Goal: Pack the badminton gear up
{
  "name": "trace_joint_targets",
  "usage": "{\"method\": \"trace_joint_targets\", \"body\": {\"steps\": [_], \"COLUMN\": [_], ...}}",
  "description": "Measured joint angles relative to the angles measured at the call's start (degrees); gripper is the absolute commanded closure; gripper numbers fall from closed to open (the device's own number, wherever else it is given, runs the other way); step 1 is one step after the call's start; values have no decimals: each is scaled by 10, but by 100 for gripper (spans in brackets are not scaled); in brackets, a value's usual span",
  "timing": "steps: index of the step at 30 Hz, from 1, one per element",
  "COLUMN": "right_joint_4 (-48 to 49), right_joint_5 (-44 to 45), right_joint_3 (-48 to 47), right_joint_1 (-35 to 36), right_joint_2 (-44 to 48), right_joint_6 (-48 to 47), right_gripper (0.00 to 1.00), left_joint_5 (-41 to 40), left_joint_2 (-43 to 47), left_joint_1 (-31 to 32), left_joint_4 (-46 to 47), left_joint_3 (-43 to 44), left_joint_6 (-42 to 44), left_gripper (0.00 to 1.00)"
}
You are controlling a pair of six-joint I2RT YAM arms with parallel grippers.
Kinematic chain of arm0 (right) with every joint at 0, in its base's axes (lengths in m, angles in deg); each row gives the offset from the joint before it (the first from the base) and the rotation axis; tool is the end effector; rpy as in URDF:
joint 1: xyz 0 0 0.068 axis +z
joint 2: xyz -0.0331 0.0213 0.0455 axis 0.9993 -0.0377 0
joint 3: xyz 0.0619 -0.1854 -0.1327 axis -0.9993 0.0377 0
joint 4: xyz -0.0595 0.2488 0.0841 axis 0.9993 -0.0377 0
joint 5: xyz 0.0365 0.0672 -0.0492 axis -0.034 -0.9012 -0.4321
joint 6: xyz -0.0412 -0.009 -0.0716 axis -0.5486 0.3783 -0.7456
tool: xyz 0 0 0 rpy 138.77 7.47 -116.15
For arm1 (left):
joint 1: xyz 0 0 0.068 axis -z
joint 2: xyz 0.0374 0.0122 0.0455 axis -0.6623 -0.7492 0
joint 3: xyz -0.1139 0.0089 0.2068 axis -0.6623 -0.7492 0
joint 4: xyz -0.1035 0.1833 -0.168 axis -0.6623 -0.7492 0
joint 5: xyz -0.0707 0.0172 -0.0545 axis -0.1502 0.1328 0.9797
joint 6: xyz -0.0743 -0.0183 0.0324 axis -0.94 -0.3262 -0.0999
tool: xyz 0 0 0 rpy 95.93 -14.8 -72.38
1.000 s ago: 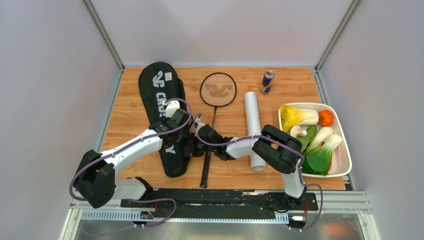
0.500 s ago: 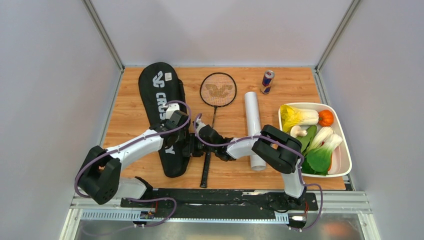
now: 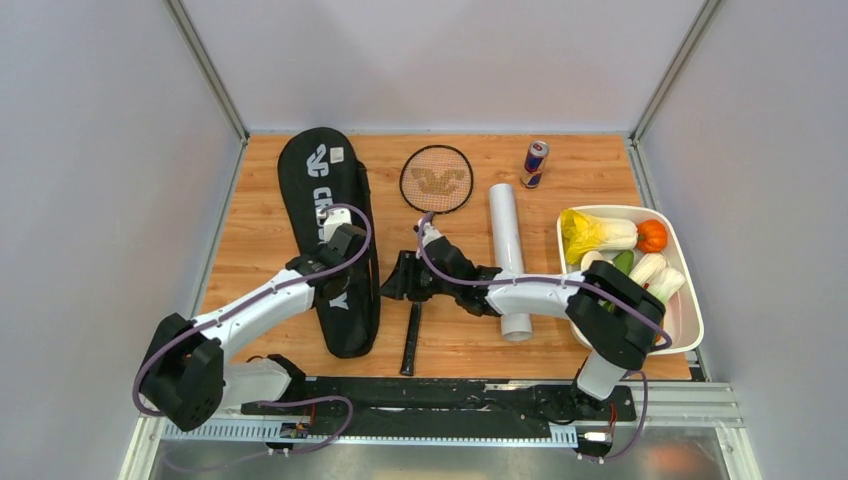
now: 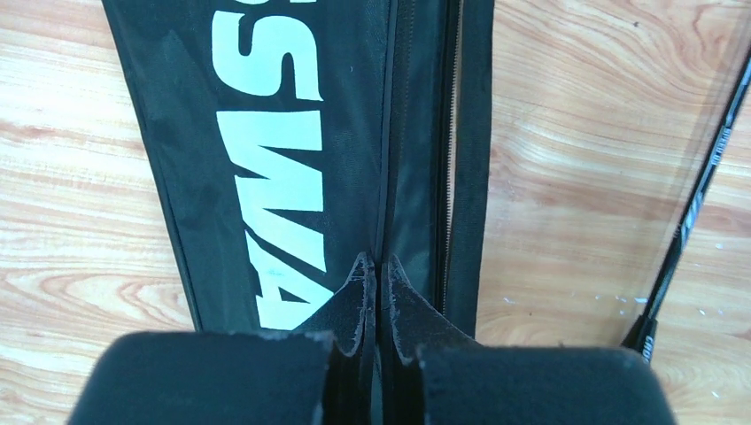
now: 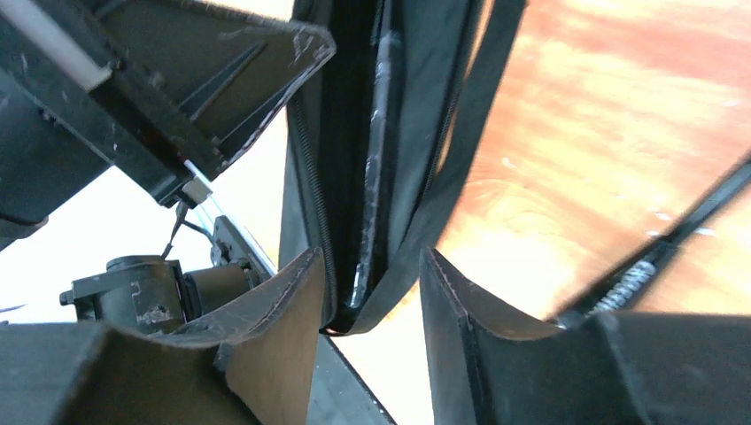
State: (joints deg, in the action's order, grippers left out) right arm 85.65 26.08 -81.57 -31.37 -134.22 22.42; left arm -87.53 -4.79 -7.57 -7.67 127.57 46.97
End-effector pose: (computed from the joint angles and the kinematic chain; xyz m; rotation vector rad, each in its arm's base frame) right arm 0.2088 0.3336 0.1164 -0.1966 2.3788 1.1829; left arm 0.2493 -0.1273 0.1399 -0.2788 2.3466 0.0050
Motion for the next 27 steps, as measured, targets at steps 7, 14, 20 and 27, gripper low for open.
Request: {"method": "trace_joint_targets", "body": {"steps": [7, 14, 20, 27], "right_joint_4": [-31, -89, -130, -184], "right_joint_5": [35, 71, 99, 151], "right_joint_3": [36, 85, 89, 3], "right_joint_1": [-52, -49, -25, 0], "right_joint_2": [49, 61, 65, -1], "right_joint_6": [-14, 38, 75, 83], "right_gripper": [47, 35, 34, 39], "left_joint_5": [39, 61, 69, 79], "left_joint_2": [80, 117, 123, 125], "left_joint_1": [-2, -2, -2, -2], "left_joint_4": [0, -13, -15, -14], "left_joint_3": [-35, -37, -44, -53], "left_joint_6": [-4, -2, -2, -3], "left_gripper": [100, 100, 100, 100]}}
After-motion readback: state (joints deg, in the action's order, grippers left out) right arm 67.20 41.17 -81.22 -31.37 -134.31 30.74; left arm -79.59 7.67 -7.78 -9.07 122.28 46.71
